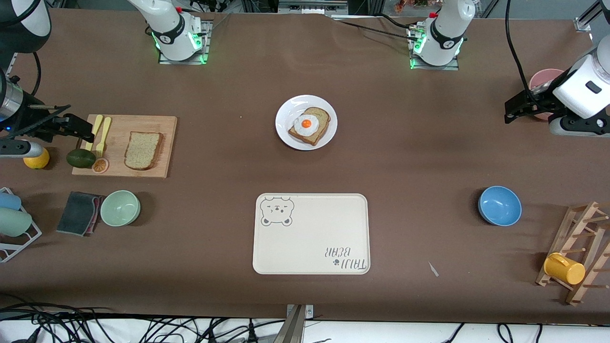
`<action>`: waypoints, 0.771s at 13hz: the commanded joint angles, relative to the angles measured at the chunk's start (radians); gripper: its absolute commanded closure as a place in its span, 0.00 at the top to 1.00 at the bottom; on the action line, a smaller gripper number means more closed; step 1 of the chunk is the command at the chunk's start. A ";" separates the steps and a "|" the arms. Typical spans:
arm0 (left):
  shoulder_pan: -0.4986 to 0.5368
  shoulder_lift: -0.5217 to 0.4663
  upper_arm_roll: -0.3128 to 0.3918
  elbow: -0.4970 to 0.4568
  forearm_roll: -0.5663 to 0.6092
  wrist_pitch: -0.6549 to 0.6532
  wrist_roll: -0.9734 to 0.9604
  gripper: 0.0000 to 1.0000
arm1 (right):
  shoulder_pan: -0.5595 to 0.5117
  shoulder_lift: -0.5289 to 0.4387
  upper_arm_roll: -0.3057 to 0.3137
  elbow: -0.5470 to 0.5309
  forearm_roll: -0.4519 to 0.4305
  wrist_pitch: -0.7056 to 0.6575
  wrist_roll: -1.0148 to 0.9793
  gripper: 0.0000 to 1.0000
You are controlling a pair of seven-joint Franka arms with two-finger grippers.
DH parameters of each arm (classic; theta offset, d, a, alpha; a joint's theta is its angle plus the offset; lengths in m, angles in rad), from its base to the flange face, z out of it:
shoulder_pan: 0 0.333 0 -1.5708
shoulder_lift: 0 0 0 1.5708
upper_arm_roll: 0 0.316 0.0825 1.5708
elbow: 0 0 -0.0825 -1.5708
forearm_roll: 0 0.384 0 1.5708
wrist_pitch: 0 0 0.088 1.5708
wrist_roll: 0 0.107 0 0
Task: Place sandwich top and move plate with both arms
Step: 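Move the right gripper over the bread slice on the cutting board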
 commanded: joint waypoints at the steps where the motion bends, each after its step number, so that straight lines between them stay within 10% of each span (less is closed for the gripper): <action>1: -0.001 0.009 -0.004 0.026 0.015 -0.021 -0.008 1.00 | -0.005 -0.032 0.005 -0.032 0.002 0.006 0.010 1.00; 10: -0.001 0.009 -0.004 0.026 0.015 -0.021 -0.008 1.00 | -0.005 -0.030 0.008 -0.029 0.003 -0.003 0.048 0.99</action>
